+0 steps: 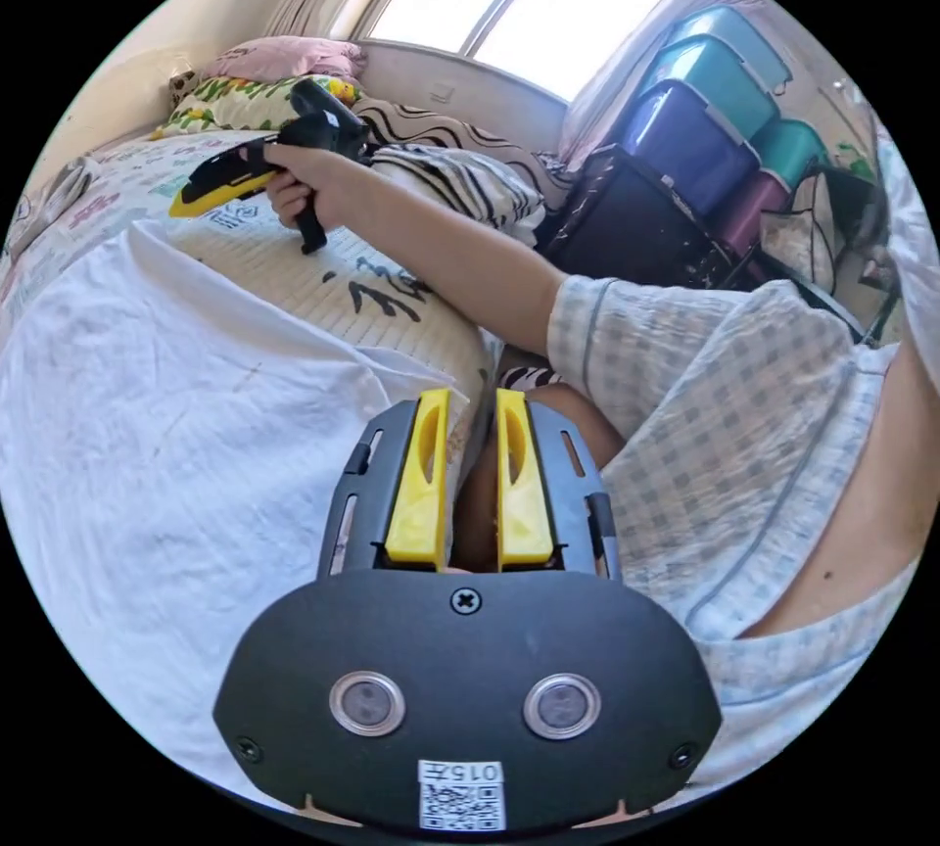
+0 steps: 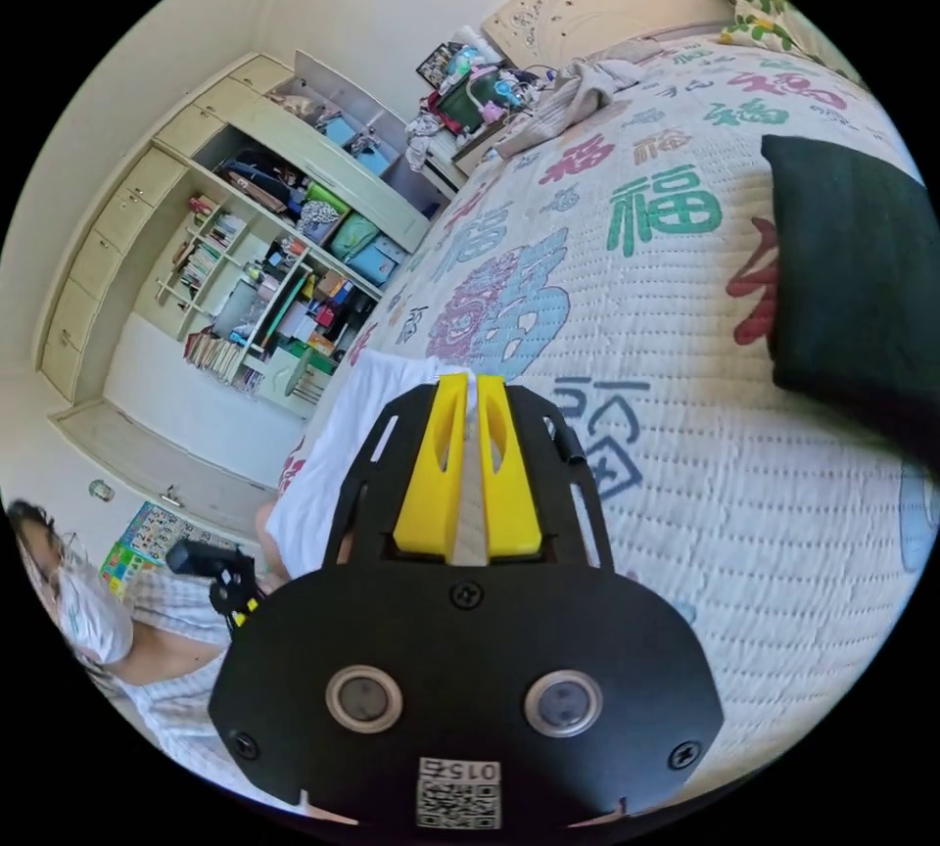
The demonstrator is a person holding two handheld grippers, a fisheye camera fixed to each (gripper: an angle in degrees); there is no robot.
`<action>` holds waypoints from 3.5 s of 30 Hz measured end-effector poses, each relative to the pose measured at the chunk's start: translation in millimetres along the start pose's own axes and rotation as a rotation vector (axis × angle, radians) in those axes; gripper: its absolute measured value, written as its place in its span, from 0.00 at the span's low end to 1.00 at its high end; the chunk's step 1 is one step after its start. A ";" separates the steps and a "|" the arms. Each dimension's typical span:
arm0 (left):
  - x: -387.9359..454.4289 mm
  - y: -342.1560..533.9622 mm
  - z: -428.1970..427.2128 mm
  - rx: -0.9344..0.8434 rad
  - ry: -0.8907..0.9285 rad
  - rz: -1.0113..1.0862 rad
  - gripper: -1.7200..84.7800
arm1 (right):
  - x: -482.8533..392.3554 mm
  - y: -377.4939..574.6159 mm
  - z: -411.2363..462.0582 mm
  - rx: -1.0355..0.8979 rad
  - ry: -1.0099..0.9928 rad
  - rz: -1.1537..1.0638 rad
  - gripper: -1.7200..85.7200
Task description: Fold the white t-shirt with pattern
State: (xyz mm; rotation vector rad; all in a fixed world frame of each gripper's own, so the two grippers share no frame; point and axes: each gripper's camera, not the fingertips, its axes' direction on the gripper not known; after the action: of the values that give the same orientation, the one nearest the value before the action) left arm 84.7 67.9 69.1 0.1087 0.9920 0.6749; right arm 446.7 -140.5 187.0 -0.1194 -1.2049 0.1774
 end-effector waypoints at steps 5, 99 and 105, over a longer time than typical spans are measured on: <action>-10.7 -39.8 -87.0 0.055 0.025 0.109 0.12 | -51.3 79.4 -33.9 -0.056 -0.011 -0.187 0.10; -440.1 -3.2 -322.9 0.381 -0.171 -0.643 0.01 | -352.8 289.2 269.3 -0.535 0.352 -0.873 0.01; -431.3 0.1 -321.6 0.375 -0.186 -0.634 0.01 | -355.1 298.3 265.5 -0.529 0.326 -0.882 0.01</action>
State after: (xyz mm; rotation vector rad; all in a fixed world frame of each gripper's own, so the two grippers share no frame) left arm -329.7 -246.4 206.7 0.1720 0.8961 -0.1038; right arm 53.6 80.2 -100.0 -0.0634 -0.8604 -0.9041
